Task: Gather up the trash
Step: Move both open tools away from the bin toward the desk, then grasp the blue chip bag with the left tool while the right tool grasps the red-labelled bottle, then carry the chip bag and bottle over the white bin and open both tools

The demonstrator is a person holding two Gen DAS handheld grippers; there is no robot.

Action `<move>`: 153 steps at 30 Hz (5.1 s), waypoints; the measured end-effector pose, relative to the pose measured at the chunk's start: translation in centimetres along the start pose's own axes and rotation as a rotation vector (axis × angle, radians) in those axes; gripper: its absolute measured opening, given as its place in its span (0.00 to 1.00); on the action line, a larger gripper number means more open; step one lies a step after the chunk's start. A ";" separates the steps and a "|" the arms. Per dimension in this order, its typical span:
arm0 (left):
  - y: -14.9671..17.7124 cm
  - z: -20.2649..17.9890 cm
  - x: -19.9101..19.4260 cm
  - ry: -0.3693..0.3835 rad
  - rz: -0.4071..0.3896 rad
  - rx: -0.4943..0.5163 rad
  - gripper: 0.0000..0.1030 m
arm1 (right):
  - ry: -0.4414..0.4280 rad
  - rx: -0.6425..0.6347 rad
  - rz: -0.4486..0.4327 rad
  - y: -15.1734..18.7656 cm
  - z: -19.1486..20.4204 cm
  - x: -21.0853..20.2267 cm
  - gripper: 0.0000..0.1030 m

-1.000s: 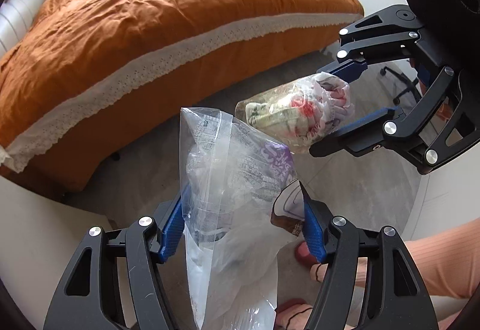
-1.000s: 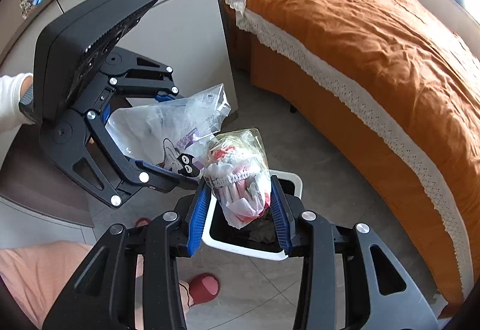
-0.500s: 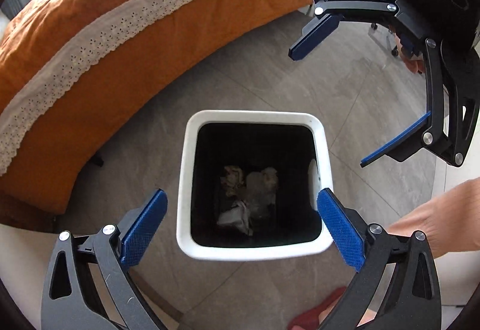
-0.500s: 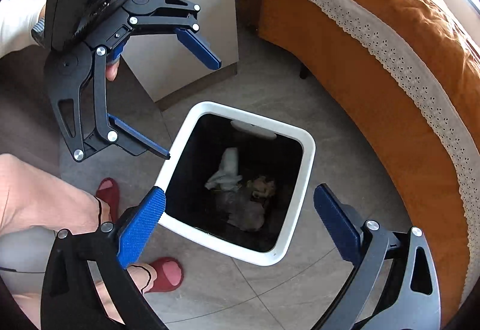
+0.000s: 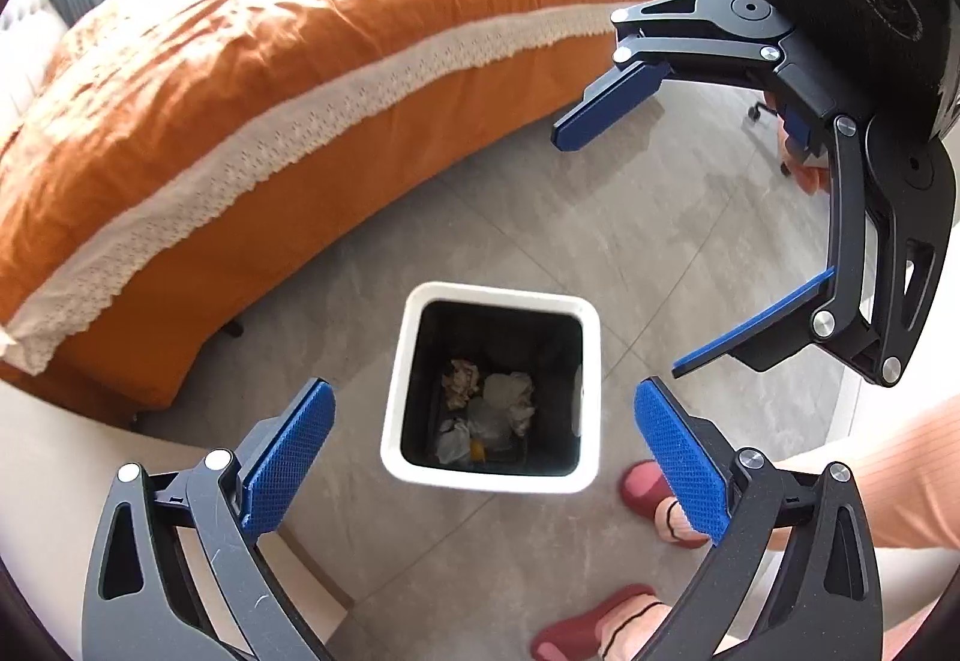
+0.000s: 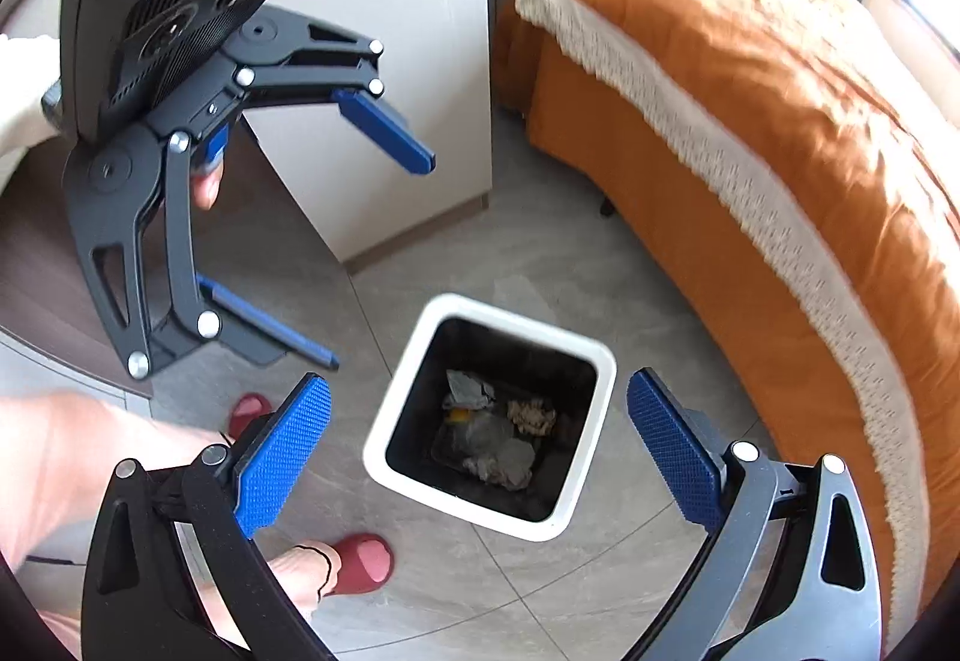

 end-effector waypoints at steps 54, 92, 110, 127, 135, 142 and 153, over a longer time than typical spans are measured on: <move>18.2 12.5 -50.1 -0.656 -0.306 -0.537 0.95 | -0.119 -0.332 -0.485 -36.8 28.1 -18.8 0.96; 28.7 24.7 -46.7 -0.740 -0.179 -0.924 0.84 | -0.347 -0.483 -0.296 -52.4 30.1 -1.3 0.60; 23.6 18.5 -52.7 -0.763 -0.248 -0.716 0.82 | -0.295 -0.483 -0.445 -48.7 29.2 -12.8 0.45; 15.1 8.5 -49.3 -0.583 -0.305 -0.420 0.82 | -0.106 -0.225 -0.434 -35.0 24.1 -21.6 0.45; 9.5 6.3 -44.9 -0.455 -0.321 -0.300 0.82 | -0.019 -0.112 -0.385 -29.5 19.9 -22.7 0.45; 4.3 4.6 -37.7 -0.356 -0.289 -0.220 0.82 | 0.011 -0.012 -0.339 -24.0 14.0 -21.6 0.45; -3.7 -0.1 -21.6 -0.186 -0.156 -0.115 0.82 | 0.021 0.037 -0.202 -12.7 3.9 -18.0 0.43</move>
Point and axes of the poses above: each gripper's, at about its wrist camera, not at the fingertips, and x roughly the way its jaws point, z to its left, y to its underside, the point moved 4 cm from there along x, roughly the way its jaws point, and after that the axes turned 1 degree about z, right-handed, at the moved point
